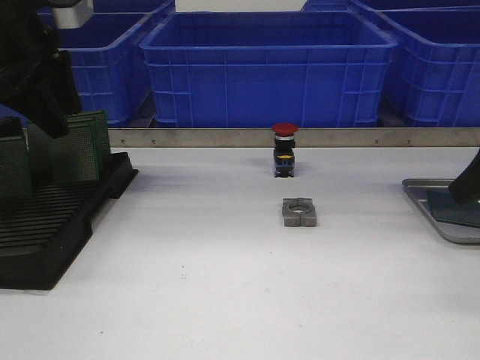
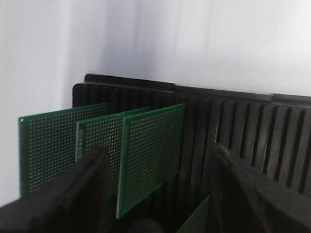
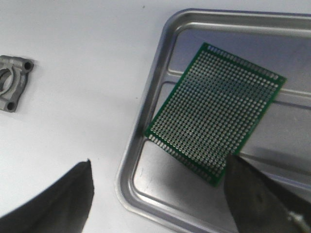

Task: Place circuit board on tray
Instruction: 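Reach the left gripper back into the rack and grasp another green board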

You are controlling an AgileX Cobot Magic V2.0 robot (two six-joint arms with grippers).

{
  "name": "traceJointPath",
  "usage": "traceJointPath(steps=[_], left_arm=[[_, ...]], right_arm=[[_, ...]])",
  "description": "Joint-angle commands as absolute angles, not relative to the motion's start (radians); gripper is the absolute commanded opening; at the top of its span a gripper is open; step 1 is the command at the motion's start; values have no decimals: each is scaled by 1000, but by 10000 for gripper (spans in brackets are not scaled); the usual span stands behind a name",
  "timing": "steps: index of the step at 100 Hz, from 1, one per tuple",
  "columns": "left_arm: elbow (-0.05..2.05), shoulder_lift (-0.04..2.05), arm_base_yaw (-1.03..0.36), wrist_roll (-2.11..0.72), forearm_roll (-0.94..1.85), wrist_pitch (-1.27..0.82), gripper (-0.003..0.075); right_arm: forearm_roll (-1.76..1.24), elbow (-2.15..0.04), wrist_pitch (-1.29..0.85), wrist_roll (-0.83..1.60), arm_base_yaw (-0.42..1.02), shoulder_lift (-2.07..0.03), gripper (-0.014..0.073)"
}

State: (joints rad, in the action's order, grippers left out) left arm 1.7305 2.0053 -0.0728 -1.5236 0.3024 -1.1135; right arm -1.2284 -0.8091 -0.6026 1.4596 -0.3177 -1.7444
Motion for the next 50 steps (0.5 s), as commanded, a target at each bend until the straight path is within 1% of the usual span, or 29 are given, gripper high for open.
traceJointPath(steps=[1,27,50], left_arm=[[1760,1968,-73,-1511,333,-1092,421],[1758,1979,-73,-1511,333,-1056,421],[1758,1979,-73,-1511,337,-1064,421]], right_arm=[[-1246,-832,-641,1464,-323,-1703,574],[-1246,-832,-642,1464,-323,-1703,574],[-1246,-832,-648,1464,-323,-1703,574]])
